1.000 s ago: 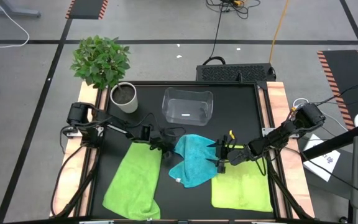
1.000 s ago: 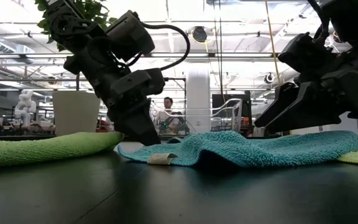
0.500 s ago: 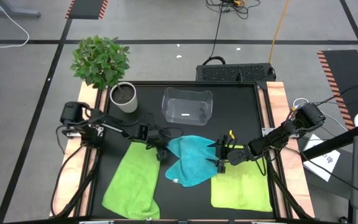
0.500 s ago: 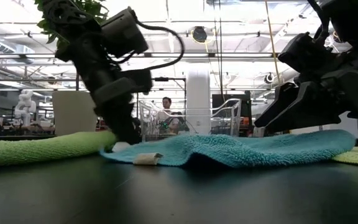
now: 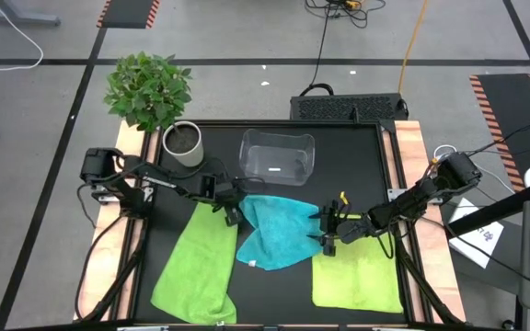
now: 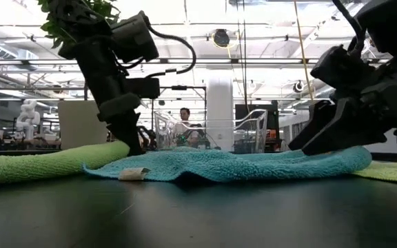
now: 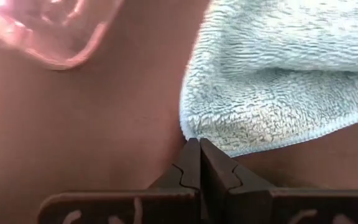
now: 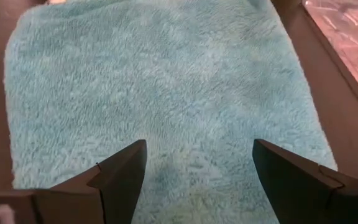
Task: Fold microfiber towels
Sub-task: Fold the blue microfiber cloth
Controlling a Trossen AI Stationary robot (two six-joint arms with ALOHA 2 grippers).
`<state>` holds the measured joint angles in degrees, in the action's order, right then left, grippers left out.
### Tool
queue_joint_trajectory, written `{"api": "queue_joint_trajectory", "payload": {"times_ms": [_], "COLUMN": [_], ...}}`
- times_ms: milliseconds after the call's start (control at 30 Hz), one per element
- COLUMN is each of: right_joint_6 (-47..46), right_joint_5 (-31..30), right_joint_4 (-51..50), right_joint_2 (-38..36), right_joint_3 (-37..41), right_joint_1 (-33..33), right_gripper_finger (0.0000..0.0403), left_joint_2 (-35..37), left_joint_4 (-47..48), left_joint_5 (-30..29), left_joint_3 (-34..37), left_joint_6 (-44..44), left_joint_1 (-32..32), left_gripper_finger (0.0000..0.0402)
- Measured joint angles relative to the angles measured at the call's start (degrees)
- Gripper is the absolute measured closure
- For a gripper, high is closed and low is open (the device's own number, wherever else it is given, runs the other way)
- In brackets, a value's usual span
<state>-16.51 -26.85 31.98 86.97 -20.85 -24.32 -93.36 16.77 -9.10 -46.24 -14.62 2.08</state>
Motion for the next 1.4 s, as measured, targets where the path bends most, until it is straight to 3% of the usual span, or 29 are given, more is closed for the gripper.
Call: {"api": "queue_joint_trajectory", "payload": {"times_ms": [167,433,667,800,900,1000,1400], "right_joint_6": [-1.5,-5.9,-5.3,-6.6,-6.7,-6.8,-6.8], "right_joint_5": [4.9,5.5,6.0,5.9,5.9,5.9,5.8], "right_joint_4": [-0.4,-4.7,-3.8,-4.9,-4.8,-5.0,-5.1], "right_joint_2": [0.0,-0.1,0.0,-0.1,-0.1,-0.1,-0.1], "right_joint_3": [0.0,0.3,0.3,0.3,0.2,0.2,0.2], "right_joint_1": [0.6,1.8,2.5,3.3,3.6,3.7,3.7], "right_gripper_finger": [0.0132,0.0161,0.0163,0.0163,0.0163,0.0163,0.0163], "left_joint_2": [0.1,0.1,6.1,11.9,13.7,13.8,4.5], "left_joint_4": [0.4,0.5,0.1,-0.3,-1.0,-0.6,-4.7], "left_joint_5": [0.3,3.8,1.8,4.6,11.1,11.7,-0.5], "left_joint_3": [0.0,0.0,0.0,-0.1,-0.2,-0.2,-0.1], "left_joint_6": [3.2,8.3,12.0,7.6,1.9,-1.4,-3.6], "left_joint_1": [2.4,4.6,2.1,0.6,-1.9,-6.6,-24.3], "left_gripper_finger": [0.0401,0.0394,0.0318,0.0268,0.0238,0.022,0.0213]}}
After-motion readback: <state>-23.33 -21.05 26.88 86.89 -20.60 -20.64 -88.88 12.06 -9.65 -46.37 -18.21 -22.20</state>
